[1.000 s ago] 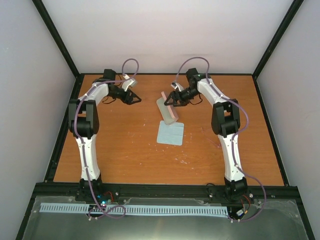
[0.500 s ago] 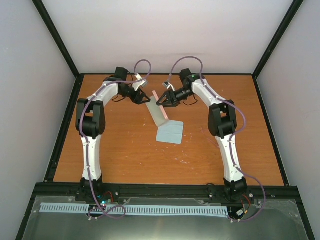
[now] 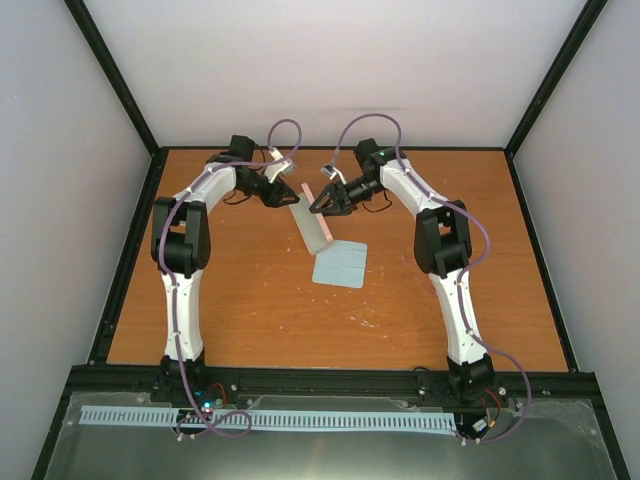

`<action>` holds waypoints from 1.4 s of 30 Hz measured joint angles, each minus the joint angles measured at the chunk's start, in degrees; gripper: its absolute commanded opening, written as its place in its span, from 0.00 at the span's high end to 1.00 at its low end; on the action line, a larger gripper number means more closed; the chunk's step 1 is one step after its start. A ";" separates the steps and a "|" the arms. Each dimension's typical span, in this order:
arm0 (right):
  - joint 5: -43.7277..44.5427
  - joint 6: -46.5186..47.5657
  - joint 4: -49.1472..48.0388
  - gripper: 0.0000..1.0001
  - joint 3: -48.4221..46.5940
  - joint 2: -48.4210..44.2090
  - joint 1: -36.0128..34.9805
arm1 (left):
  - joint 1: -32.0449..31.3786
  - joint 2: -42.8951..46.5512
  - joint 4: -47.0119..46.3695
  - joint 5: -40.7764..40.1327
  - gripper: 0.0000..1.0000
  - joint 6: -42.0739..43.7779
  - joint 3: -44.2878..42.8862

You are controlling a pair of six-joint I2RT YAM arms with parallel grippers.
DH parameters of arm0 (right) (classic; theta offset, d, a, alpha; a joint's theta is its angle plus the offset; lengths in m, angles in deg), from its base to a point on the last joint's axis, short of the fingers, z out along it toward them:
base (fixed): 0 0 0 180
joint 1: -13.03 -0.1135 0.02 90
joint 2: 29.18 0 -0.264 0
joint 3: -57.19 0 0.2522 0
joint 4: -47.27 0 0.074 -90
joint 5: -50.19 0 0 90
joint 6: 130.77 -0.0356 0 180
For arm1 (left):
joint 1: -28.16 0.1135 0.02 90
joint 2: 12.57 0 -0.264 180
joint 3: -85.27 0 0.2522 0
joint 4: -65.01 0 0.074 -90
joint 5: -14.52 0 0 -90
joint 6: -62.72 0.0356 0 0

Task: Organize the sunglasses
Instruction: Place the sunglasses case at the center of the board.

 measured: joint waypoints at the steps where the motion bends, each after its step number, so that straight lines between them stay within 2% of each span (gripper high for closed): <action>1: 0.00 -0.02 -0.04 0.88 -0.02 0.00 -0.02 | 0.00 0.00 0.13 0.35 0.66 0.02 0.07; 3: 0.00 -0.07 -0.02 0.88 -0.02 0.00 -0.02 | -0.02 0.00 0.28 0.98 0.67 0.13 0.17; 5: -0.24 -0.07 0.00 0.88 -0.02 0.00 -0.04 | -0.02 0.00 0.46 1.79 0.77 0.22 0.24; 7: -0.44 -0.07 -0.09 0.88 -0.02 0.00 -0.11 | -0.20 0.00 0.79 2.86 0.91 0.35 0.31; 9: -0.31 -0.74 -0.04 0.88 -0.02 0.00 -0.13 | -0.28 0.00 1.16 3.30 0.98 1.42 0.44; 11: -0.11 -1.88 0.20 0.86 -0.04 0.00 0.17 | -0.33 0.00 1.66 3.23 1.00 3.69 0.85; 14: 0.11 -3.21 0.79 0.75 -0.04 0.00 0.50 | -0.39 0.00 1.97 3.17 1.00 4.94 1.27; 17: 0.31 -4.24 0.61 0.55 -0.04 0.00 0.37 | -0.39 0.00 2.12 3.17 1.00 4.74 1.49; 19: 0.68 -5.09 0.26 0.06 -0.04 0.00 0.24 | -0.39 0.00 2.21 3.26 1.00 4.07 1.77; 20: 1.05 -5.60 0.11 0.01 -0.04 0.00 0.17 | -0.39 0.02 2.16 3.21 1.00 3.30 1.99; 25: 5.09 -6.49 -4.59 0.00 1.86 -2.23 0.04 | -0.04 0.46 0.81 1.31 1.00 -5.77 5.68; 29: 11.82 -11.30 -13.03 0.00 12.52 -10.91 1.31 | 0.59 2.95 -1.60 -0.96 1.00 -12.59 10.03; 34: 23.04 -18.16 -25.22 0.00 26.03 -24.17 7.52 | 2.08 7.30 -6.14 -7.28 1.00 -22.56 11.43; 38: 29.70 -20.96 -31.06 0.00 27.85 -27.30 9.27 | 2.19 9.25 -9.79 -14.10 1.00 -28.24 11.41; 42: 32.37 -22.95 -33.05 0.00 28.20 -26.62 8.09 | 1.57 8.55 -10.64 -21.70 1.00 -31.85 11.41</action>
